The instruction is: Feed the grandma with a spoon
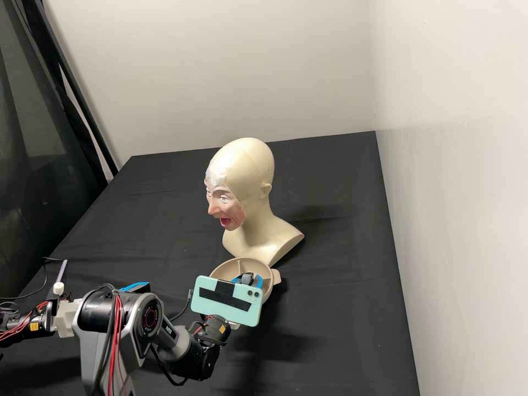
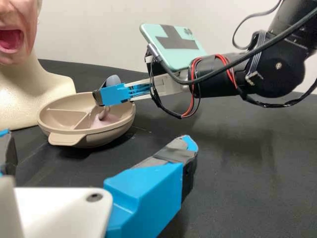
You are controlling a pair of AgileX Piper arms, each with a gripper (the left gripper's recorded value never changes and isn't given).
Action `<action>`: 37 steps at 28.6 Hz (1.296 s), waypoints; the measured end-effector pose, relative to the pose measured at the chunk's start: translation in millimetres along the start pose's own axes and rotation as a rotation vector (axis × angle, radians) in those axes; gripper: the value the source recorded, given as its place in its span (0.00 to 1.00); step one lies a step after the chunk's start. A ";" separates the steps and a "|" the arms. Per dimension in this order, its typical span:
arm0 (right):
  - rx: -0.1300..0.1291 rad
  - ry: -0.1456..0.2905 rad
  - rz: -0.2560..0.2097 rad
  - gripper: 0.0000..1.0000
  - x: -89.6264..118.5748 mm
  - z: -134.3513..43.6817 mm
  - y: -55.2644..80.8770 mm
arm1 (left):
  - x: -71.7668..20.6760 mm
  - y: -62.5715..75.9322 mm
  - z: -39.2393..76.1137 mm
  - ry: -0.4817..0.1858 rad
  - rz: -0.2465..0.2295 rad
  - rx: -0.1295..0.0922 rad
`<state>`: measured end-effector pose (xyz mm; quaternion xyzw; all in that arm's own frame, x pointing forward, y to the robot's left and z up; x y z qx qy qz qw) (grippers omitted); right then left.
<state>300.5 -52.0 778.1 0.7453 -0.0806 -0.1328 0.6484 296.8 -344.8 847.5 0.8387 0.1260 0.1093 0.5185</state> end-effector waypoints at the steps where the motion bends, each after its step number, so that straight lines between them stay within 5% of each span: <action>1: 0.000 -0.001 -0.001 0.00 -0.8 -0.3 0.3 | 0.0 -0.7 -0.2 0.001 -0.002 0.000; 8: 0.006 0.005 0.003 0.00 -9.3 -5.1 6.9 | 0.7 -3.0 -0.9 0.004 -0.012 -0.001; 15: 0.058 0.033 0.048 0.00 -15.6 -11.6 20.9 | 0.7 -3.0 -0.9 0.004 -0.012 -0.001; 23: 0.056 0.057 0.060 0.00 -21.6 -14.9 28.2 | 0.7 -3.0 -0.9 0.004 -0.012 -0.001; 37: 0.104 0.110 0.113 0.00 -30.4 -26.4 44.7 | 0.5 -2.1 -4.1 0.014 -0.009 -0.003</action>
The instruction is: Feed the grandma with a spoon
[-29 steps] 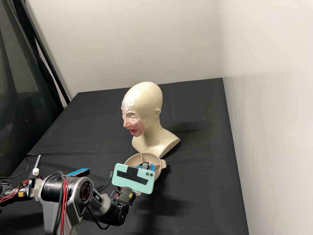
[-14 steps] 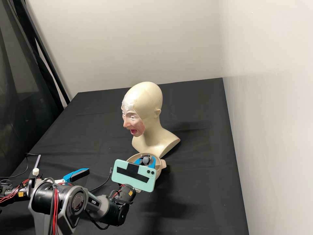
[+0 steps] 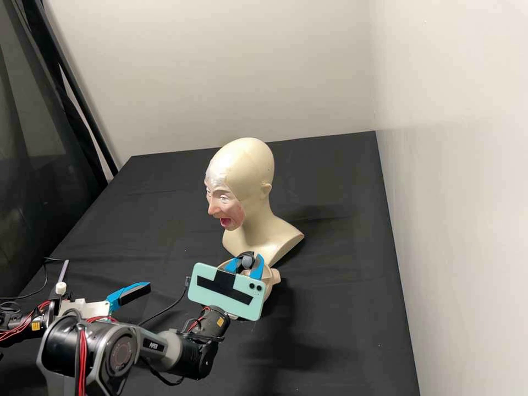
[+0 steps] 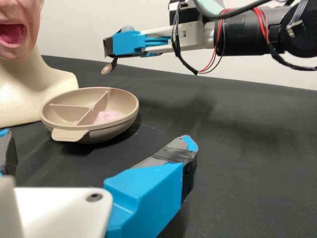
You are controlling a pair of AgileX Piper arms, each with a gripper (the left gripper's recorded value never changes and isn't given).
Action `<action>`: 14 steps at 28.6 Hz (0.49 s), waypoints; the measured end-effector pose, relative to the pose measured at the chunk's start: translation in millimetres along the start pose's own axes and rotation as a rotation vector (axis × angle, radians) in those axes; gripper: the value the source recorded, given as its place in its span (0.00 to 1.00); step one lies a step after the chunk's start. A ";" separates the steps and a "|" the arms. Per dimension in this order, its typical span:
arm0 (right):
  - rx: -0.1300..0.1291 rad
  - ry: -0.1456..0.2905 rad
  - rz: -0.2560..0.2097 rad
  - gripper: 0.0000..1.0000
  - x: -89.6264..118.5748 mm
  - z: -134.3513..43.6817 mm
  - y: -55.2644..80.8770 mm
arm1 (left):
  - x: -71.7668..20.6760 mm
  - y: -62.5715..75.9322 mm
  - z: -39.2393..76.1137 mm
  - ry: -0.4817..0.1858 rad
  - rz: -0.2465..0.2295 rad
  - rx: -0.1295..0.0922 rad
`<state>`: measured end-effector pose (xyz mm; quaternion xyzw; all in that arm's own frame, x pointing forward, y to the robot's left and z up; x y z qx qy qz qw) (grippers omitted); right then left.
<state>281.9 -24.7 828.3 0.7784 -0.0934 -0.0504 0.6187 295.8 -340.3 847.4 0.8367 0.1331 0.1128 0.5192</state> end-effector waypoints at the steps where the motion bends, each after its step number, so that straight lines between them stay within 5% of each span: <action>1: -0.002 0.006 0.002 0.00 -0.6 -1.3 1.3 | 0.0 0.2 -0.6 0.002 0.001 0.000; 14: -0.007 0.052 0.004 0.00 1.5 -15.9 4.4 | -0.2 1.0 -3.5 0.010 0.003 -0.001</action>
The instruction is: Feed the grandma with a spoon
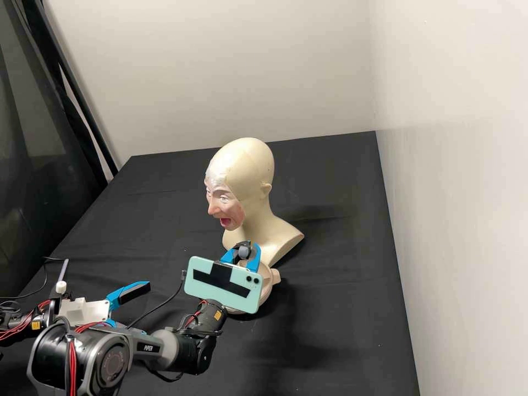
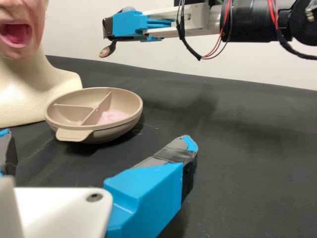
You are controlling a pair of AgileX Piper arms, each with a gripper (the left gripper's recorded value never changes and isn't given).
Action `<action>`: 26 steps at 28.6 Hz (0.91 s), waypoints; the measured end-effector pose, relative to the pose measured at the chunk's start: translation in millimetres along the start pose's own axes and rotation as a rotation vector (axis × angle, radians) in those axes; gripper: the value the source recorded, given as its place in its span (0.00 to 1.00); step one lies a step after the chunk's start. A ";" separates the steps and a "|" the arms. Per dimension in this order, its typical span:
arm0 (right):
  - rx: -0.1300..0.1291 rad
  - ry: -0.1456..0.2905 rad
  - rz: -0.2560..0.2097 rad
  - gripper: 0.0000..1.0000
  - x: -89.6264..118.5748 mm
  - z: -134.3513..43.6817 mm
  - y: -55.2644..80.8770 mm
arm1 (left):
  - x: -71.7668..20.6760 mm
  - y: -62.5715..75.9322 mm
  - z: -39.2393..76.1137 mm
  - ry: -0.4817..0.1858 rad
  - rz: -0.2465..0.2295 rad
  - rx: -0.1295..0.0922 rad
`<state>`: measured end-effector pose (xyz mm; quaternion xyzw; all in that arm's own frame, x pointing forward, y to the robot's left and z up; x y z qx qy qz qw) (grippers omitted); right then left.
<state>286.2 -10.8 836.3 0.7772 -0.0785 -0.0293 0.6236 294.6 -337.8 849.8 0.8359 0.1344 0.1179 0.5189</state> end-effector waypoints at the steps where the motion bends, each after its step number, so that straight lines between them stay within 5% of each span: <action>1: -0.001 0.015 -0.007 0.00 1.7 -4.0 -2.1 | 0.0 0.0 0.1 0.000 0.000 0.000; 10: -0.017 0.068 -0.027 0.00 13.6 -25.2 -13.7 | -0.1 0.5 -1.6 0.004 0.001 0.000; 14: -0.047 0.082 -0.042 0.00 17.1 -31.7 -18.0 | -0.1 0.7 -2.3 0.008 0.002 -0.002; 26: -0.031 0.104 -0.029 0.00 27.2 -48.7 -18.4 | 1.0 -2.5 -3.2 0.010 -0.007 -0.003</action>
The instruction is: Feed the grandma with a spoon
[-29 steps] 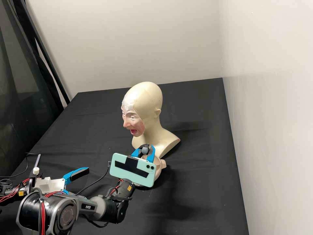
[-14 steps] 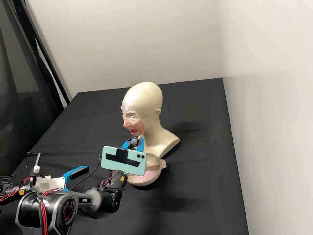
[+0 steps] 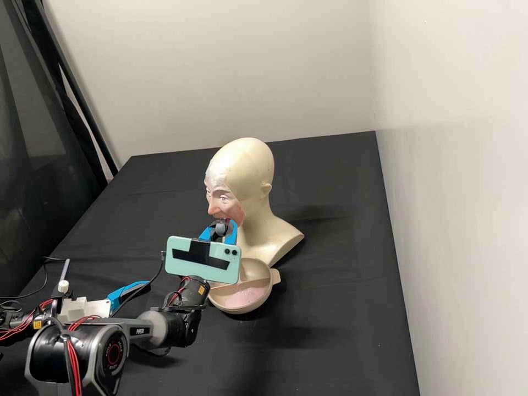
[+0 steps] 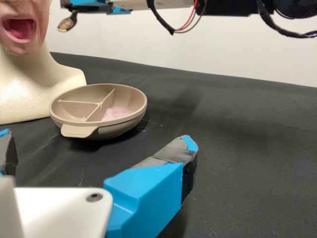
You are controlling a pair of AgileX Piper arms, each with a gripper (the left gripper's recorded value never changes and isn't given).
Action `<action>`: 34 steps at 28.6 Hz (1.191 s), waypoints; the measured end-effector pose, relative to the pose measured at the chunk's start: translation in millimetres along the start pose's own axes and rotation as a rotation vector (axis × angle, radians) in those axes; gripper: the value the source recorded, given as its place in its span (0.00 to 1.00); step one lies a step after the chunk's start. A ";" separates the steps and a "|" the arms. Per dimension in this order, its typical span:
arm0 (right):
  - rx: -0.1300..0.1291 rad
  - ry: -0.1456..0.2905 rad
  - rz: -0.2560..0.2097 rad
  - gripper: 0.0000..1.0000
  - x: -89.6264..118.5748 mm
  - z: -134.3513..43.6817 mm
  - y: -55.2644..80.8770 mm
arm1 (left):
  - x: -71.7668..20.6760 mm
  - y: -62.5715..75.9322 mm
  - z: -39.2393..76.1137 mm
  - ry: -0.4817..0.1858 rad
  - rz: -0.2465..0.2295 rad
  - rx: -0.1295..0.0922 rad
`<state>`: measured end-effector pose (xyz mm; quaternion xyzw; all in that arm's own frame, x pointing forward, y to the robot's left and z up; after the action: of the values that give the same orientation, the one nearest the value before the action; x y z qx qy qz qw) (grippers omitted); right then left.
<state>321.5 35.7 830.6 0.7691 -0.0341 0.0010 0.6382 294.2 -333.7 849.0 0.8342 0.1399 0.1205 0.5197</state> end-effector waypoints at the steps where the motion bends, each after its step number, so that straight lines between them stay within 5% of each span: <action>1: 0.000 0.004 -0.002 0.00 0.7 -1.5 -0.6 | 0.2 -0.5 -0.2 0.000 -0.002 0.000; 22: -0.029 0.027 -0.027 0.00 20.6 -23.6 -15.5 | 9.0 -2.6 -1.3 0.001 -0.005 0.000; 34: -0.016 0.008 -0.022 0.00 30.6 -19.2 -19.5 | 12.6 -2.7 -1.5 0.001 -0.004 0.000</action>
<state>353.9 56.6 816.4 0.7642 -0.0231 -0.0032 0.6445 305.1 -326.8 847.9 0.8338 0.1420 0.1199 0.5199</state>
